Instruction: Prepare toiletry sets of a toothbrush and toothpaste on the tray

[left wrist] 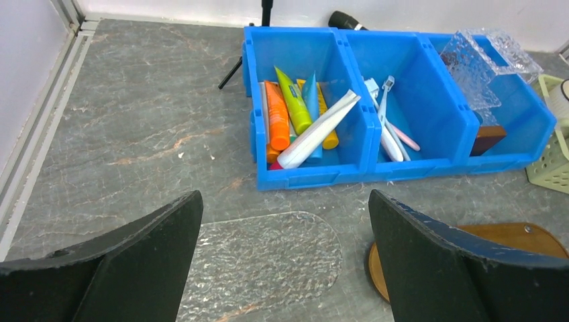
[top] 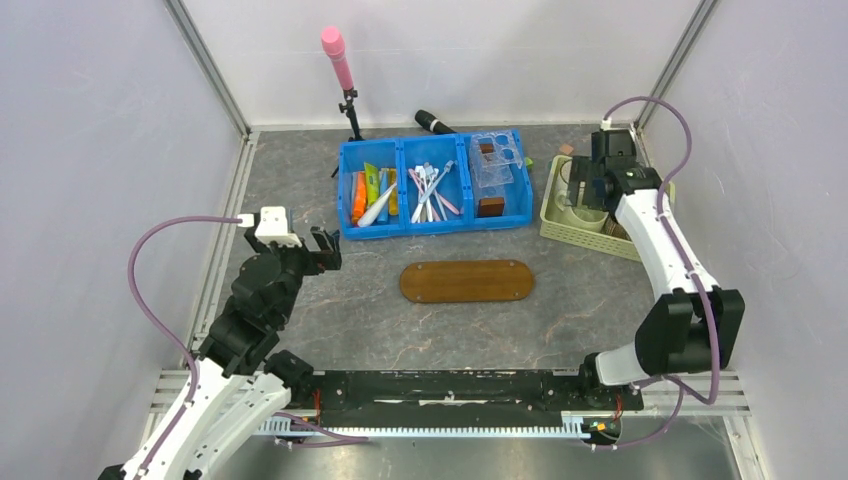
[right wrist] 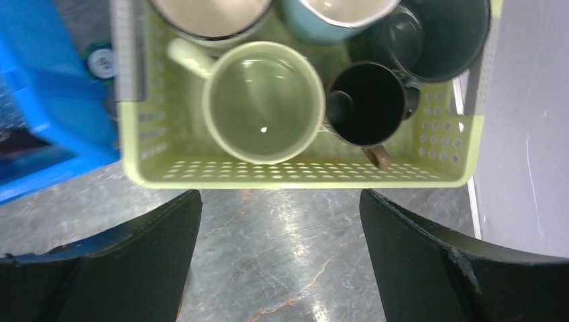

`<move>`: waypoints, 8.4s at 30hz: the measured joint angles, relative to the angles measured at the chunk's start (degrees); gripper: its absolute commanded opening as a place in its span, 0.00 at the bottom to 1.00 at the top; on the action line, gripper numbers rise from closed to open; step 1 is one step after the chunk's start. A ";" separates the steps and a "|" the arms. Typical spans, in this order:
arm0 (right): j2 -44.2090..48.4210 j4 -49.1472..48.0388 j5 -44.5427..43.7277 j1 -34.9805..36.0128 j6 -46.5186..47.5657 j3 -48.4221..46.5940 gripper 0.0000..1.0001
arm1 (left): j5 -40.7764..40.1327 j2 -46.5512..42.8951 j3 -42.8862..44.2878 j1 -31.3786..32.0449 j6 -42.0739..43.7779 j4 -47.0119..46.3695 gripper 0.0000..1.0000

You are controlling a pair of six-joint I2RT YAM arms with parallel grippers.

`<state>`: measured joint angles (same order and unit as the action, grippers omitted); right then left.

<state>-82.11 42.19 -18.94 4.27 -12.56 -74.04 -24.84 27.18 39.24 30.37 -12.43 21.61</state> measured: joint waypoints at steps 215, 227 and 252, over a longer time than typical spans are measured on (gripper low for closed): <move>11.65 13.57 -9.09 32.00 -48.89 10.32 0.80 | -1.99 0.04 -4.63 2.40 2.19 -8.37 1.00; 18.21 4.31 -14.84 32.00 -18.03 5.42 0.98 | -1.99 1.05 -4.63 2.40 2.19 -8.22 1.00; -18.82 -20.87 13.62 6.49 17.77 -18.49 0.81 | -5.27 9.53 -1.92 2.40 2.14 -2.80 1.00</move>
<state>-100.92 21.32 -5.32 10.76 5.21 -92.53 -30.11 36.71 37.32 32.77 -10.28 18.81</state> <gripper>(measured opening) 0.845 0.994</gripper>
